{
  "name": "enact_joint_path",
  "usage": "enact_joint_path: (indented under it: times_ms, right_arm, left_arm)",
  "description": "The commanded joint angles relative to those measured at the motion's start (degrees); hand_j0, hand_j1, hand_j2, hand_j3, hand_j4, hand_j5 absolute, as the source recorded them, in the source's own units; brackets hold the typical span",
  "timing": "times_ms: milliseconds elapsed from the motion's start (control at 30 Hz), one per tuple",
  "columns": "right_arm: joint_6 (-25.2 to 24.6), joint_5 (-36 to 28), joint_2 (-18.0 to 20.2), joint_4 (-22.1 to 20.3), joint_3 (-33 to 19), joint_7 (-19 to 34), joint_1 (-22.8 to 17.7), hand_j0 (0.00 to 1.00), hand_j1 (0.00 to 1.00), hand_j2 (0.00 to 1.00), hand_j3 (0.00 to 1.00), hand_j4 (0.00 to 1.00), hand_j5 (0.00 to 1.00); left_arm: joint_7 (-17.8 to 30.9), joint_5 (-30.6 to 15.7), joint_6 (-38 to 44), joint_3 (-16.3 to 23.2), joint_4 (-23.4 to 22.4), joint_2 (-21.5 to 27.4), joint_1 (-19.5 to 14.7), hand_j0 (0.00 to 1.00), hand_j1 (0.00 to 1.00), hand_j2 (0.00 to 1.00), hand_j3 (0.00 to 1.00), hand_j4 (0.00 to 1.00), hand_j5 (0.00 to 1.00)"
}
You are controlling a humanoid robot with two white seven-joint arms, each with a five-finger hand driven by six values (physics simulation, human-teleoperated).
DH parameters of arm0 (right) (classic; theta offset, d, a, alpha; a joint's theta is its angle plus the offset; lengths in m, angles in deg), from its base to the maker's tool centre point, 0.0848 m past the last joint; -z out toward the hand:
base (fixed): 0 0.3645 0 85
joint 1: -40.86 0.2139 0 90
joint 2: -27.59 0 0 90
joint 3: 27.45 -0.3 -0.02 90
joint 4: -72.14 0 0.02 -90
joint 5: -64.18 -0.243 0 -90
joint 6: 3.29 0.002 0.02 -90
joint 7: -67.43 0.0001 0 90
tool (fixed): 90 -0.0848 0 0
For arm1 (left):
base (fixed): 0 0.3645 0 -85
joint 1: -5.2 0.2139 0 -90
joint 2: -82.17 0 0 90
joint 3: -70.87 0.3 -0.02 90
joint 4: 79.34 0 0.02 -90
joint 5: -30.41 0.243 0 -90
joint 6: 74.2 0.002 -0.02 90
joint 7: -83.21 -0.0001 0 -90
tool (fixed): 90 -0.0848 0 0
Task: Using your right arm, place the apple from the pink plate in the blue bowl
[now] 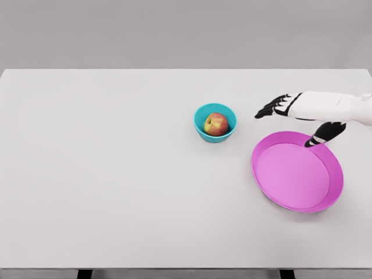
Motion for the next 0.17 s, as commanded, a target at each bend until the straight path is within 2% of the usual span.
enact_joint_path:
  times_ms: [0,133]
  right_arm:
    - [0.01,-0.38,0.78,-0.12,-2.72,0.38,0.0,1.0,1.0,1.0,1.0,1.0,1.0]
    - [-0.16,-0.38,0.7,-0.21,-2.64,0.38,-1.05,1.0,1.0,1.0,1.0,1.0,1.0]
  left_arm:
    - [0.01,0.0,0.0,0.01,0.04,0.0,0.0,1.0,1.0,1.0,1.0,1.0,1.0]
    - [0.28,0.0,-0.09,0.1,0.56,0.0,-0.52,1.0,1.0,1.0,1.0,1.0,1.0]
